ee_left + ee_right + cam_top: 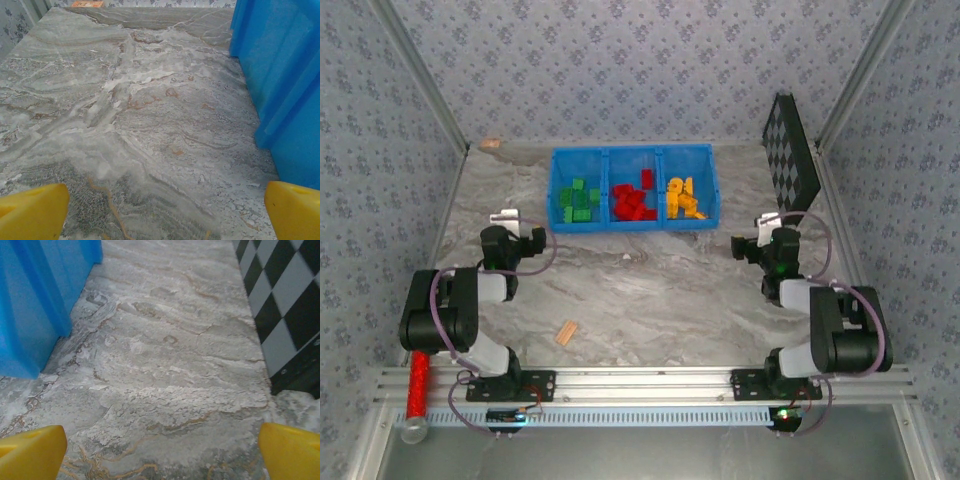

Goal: Sort the legos into containers by color
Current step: Reset both arms

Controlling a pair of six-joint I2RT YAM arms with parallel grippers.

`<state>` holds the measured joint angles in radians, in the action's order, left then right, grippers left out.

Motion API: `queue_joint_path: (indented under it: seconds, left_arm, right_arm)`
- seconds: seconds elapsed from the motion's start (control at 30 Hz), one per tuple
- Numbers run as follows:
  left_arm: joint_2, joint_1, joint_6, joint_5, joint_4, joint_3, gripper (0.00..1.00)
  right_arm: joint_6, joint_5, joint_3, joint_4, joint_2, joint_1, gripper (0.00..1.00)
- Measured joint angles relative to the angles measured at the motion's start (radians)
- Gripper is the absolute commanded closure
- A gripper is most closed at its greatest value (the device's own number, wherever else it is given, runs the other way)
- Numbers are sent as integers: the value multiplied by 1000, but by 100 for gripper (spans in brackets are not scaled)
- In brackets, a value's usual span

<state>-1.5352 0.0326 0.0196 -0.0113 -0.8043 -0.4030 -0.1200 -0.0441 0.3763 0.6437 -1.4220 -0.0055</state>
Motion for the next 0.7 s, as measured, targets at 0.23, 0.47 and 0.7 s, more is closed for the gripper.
queue_joint_path:
  seconds: [0.23, 0.47, 0.7]
  left_arm:
    - [0, 0, 0, 0, 0, 0, 0]
    - [0, 0, 0, 0, 0, 0, 0]
    - [0, 0, 0, 0, 0, 0, 0]
  right_arm:
    - [26, -69, 55, 21, -53, -41, 0]
    - [57, -53, 24, 109, -91, -47, 0]
    - [64, -39, 18, 131, -93, -47, 0]
